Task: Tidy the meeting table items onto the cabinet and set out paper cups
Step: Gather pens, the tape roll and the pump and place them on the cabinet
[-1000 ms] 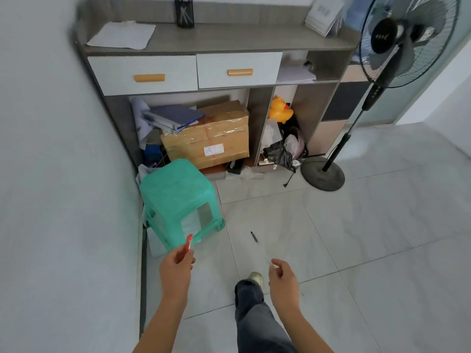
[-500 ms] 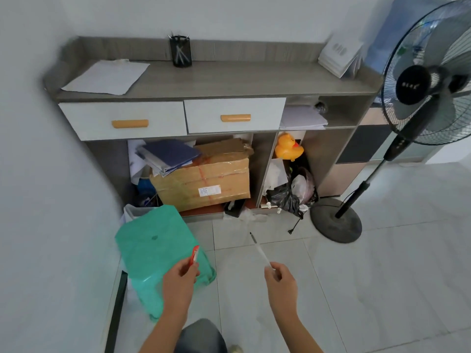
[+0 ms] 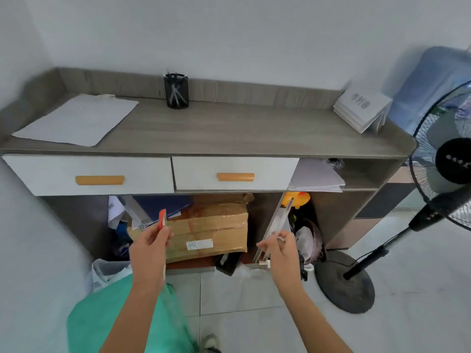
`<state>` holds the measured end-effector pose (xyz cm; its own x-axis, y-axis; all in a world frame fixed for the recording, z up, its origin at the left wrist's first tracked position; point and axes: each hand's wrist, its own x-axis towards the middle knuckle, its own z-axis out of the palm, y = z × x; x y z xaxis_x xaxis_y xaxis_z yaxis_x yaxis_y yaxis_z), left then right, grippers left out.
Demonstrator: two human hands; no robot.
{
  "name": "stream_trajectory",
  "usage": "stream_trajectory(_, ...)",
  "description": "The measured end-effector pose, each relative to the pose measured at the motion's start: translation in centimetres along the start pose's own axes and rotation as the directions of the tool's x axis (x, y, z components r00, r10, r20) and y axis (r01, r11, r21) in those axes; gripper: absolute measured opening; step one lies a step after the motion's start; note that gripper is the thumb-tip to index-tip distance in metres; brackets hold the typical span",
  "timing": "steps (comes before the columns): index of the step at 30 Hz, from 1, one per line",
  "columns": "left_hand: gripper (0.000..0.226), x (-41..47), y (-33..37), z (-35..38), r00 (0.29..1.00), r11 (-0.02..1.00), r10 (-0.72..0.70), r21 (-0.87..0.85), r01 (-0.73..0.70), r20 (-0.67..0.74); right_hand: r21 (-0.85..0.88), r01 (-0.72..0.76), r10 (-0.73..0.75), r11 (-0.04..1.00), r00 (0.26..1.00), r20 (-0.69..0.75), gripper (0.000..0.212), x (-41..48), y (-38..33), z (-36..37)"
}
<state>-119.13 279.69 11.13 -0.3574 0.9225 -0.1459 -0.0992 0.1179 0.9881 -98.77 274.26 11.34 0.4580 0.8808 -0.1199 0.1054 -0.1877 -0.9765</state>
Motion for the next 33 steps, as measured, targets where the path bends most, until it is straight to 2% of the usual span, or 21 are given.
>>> stream_trajectory(5, 0.021, 7.4, 6.6, 3.8, 0.992, 0.986, 0.124, -0.109, -0.126, -0.030, 0.005, 0.086, -0.086, 0.996, 0.995, 0.045, 0.007, 8.3, -5.5, 2.0)
stream_trajectory(9, 0.024, 11.7, 10.3, 6.0, 0.969, 0.961, 0.244, -0.123, -0.247, -0.038, -0.072, 0.147, -0.143, 0.986, 0.988, 0.066, 0.011, 13.8, -8.0, 3.5)
stream_trajectory(13, 0.022, 16.0, 13.5, 8.6, 0.950, 0.937, 0.303, -0.158, -0.311, -0.068, -0.089, 0.209, -0.194, 0.974, 0.969, 0.155, 0.011, 19.8, -10.9, 5.2)
stream_trajectory(15, 0.021, 18.2, 15.1, 10.1, 0.921, 0.914, 0.377, -0.127, -0.387, -0.096, -0.072, 0.245, -0.227, 0.967, 0.954, 0.198, 0.015, 22.9, -12.4, 6.2)
stream_trajectory(19, 0.015, 23.5, 18.4, 13.3, 0.866, 0.868, 0.479, -0.068, -0.492, -0.145, -0.037, 0.353, -0.335, 0.935, 0.911, 0.241, 0.007, 29.4, -15.5, 8.0)
stream_trajectory(24, 0.015, 29.6, 21.4, 17.7, 0.831, 0.841, 0.519, -0.056, -0.539, -0.201, 0.040, 0.438, -0.432, 0.898, 0.861, 0.267, 0.024, 36.5, -19.6, 10.4)
stream_trajectory(33, 0.017, 39.2, 21.9, 21.3, 0.835, 0.856, 0.517, 0.120, -0.502, -0.190, 0.053, 0.448, -0.435, 0.892, 0.821, 0.370, 0.020, 43.6, -23.9, 18.0)
